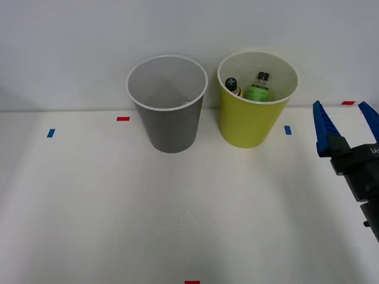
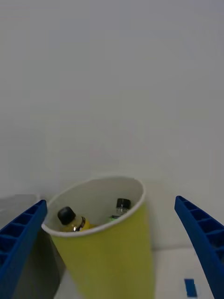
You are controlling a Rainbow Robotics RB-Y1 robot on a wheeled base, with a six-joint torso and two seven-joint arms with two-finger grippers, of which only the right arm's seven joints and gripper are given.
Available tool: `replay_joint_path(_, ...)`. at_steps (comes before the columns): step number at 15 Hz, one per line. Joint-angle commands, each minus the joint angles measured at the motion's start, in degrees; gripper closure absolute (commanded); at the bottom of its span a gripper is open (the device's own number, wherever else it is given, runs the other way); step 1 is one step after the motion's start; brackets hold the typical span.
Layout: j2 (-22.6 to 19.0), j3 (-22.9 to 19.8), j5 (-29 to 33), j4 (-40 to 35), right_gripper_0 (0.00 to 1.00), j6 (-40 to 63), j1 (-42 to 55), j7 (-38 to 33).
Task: Put cans in the gray bin, plastic bottles in the light green bin
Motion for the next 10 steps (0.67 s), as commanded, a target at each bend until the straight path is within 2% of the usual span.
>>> replay_joint_path(1,-1.6,0.0,2.5,-0.3,0.07,-0.1,4.9,0.2)
replay_joint_path(3,0.0,0.0,3.9,-0.3,0.07,2.2,7.2,0.4)
replay_joint_path(4,3.1,-0.1,7.2,-0.3,0.07,4.1,8.5,0.5)
replay_joint_path(7,16.3,-0.2,20.8,-0.3,0.07,11.5,12.7,0.6)
replay_joint_path(8,19.4,-0.3,22.9,-0.3,0.07,13.4,13.8,0.8)
replay_joint_path(9,21.6,-0.5,25.5,-0.3,0.06,14.9,14.6,1.3)
replay_joint_path(10,21.6,-0.6,27.5,-0.3,0.07,15.0,14.7,1.4)
